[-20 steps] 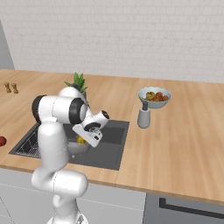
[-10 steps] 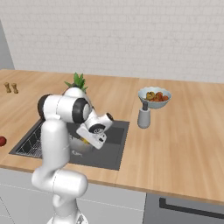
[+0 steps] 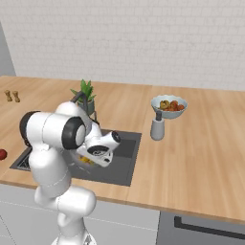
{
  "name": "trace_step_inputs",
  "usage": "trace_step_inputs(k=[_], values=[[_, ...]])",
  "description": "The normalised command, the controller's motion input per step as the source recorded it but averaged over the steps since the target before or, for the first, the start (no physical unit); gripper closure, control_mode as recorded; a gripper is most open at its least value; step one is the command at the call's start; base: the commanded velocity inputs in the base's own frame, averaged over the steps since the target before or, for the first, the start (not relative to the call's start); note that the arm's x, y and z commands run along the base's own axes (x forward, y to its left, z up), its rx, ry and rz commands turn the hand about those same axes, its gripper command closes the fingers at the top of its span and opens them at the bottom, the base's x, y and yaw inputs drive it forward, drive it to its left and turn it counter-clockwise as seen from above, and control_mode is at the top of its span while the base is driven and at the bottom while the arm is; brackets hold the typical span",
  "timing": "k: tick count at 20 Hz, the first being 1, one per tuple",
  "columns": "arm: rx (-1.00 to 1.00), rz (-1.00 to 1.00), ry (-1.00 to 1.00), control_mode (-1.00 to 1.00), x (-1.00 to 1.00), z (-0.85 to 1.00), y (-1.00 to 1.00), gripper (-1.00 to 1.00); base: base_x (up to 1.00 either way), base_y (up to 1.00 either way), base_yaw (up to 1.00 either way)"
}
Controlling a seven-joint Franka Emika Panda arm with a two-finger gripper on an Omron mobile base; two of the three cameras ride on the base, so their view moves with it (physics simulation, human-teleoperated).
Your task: Put the colander in the sink, put the mango, mango, apple in the colander, and turn on the sink faucet and pour water over the colander.
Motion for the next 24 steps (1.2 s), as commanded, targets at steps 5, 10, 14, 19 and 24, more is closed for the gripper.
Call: trace_step_inputs(k=[5,10,14,19,24], values=[[0.00,0.05,-0.42,-1.00,0.00,0.60,0.36,-1.00,0.00,0.00,0.00],[0.01,0.00,-0.29,-1.00,-0.24,0.95,-0.03,-1.00,0.00,0.00,0.00],[0.00,0.01,-0.16,-1.00,-0.73,1.00,-0.43,-1.00,0.00,0.00,0.00],[0.00,0.05,-0.05,-1.00,-0.77,1.00,-0.45,-1.00,0.00,0.00,0.00],[-0.03,0.10,0.00,-1.00,-0.92,0.90,-0.10,-1.00,0.00,0.00,0.00]])
